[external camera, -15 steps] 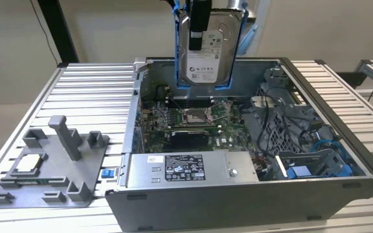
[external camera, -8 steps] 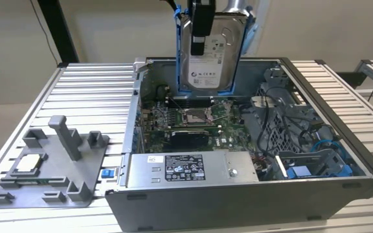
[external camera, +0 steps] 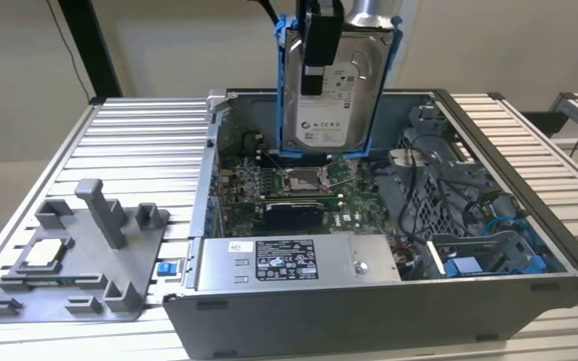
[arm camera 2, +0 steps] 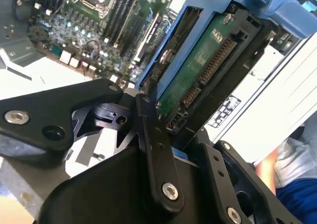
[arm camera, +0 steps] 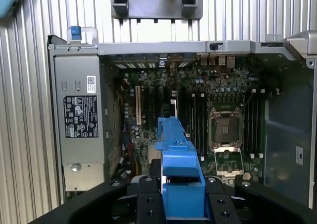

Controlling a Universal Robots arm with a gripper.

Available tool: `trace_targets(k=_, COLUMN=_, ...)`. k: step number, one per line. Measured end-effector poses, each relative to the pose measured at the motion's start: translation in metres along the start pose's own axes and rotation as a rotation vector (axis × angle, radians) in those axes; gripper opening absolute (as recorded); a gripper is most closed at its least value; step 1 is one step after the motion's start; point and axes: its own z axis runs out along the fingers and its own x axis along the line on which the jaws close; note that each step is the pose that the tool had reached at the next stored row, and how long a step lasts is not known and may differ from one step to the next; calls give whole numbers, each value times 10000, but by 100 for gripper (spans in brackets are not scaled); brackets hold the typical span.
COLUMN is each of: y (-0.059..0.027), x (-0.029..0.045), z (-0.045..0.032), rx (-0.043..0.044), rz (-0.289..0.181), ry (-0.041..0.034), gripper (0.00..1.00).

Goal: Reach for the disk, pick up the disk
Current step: 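Pick up the disk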

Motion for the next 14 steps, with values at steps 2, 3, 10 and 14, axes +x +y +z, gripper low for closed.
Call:
trace_targets(k=2, y=-13, x=51, z=-1, rx=-2, rz=0, ry=-1, gripper=0)
trace_targets(k=3, y=-20, x=75, z=-1, rx=-3, rz=0, ry=-2, gripper=0)
trace_targets(k=10, y=-81, x=226, z=-5, rx=-11, rz=0, ry=-2, gripper=0)
trace_targets(k=14, y=-122, x=312, z=-6, rx=-15, rz=1, ry=-3, gripper=0)
